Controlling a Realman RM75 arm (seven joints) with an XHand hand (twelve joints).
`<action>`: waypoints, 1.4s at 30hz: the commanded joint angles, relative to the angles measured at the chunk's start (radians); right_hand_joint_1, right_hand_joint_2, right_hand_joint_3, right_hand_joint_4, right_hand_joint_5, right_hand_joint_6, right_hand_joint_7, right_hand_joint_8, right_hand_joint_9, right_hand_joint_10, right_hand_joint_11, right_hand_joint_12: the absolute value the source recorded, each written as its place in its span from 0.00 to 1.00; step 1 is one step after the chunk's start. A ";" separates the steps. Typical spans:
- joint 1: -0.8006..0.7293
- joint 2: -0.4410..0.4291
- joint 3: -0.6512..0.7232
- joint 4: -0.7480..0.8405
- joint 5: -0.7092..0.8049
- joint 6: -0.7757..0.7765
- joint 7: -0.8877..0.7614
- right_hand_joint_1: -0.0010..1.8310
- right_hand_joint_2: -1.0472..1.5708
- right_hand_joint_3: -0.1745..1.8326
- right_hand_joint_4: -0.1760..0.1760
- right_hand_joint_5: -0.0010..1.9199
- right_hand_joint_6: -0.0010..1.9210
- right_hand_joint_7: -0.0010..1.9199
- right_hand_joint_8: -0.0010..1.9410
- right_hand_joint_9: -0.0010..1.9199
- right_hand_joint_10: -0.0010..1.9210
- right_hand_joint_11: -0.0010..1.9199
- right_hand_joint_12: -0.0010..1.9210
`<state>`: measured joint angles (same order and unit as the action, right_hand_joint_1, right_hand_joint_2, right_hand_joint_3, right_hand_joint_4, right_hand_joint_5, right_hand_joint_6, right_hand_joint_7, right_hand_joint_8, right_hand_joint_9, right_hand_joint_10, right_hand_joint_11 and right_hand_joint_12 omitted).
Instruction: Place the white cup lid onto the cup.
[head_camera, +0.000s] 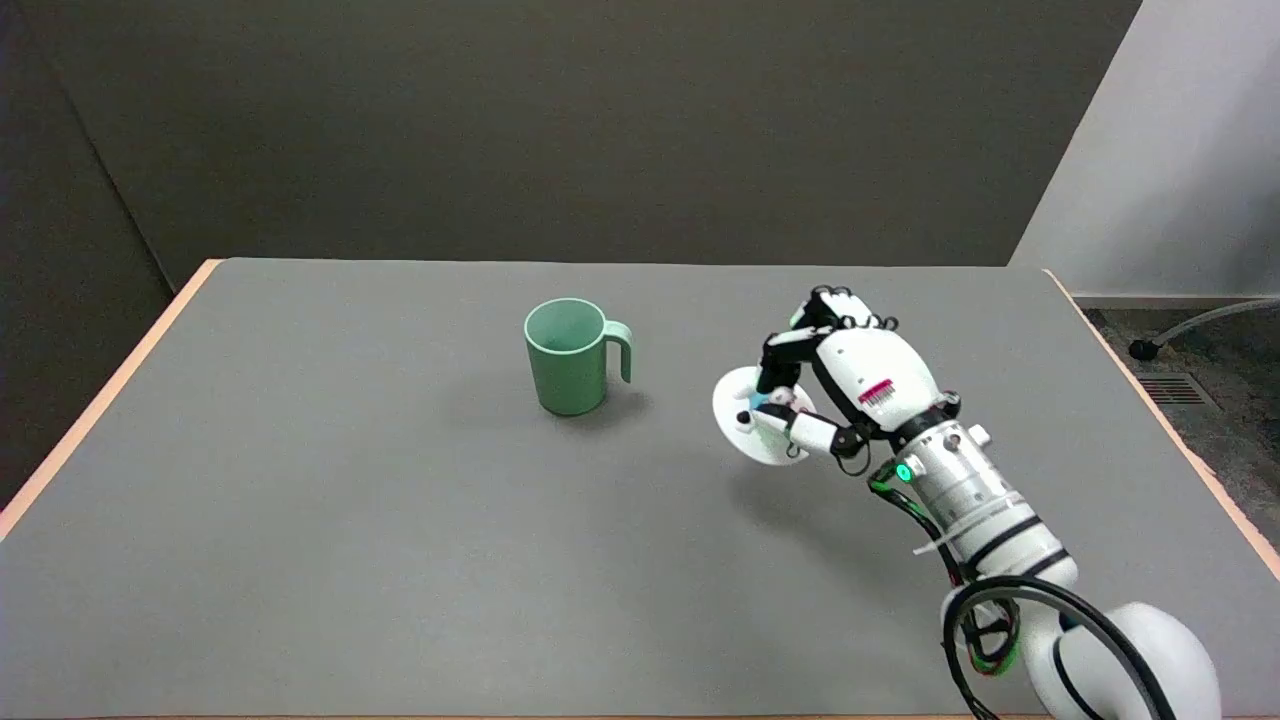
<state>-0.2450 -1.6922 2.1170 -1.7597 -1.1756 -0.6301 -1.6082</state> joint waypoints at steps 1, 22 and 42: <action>0.084 0.166 -0.190 -0.015 -0.072 0.131 0.113 0.67 0.80 0.14 0.51 0.49 0.51 0.57 0.46 0.01 0.73 0.00 0.81; 0.289 0.283 -0.358 0.104 -0.061 0.155 0.117 0.67 0.80 0.14 0.55 0.49 0.51 0.56 0.47 0.03 0.73 0.00 0.81; 0.497 0.308 -0.505 0.265 -0.062 0.162 0.106 0.67 0.80 0.14 0.55 0.49 0.51 0.56 0.46 0.03 0.73 0.00 0.80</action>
<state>0.0970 -1.4116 1.7261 -1.6117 -1.2352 -0.4793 -1.4971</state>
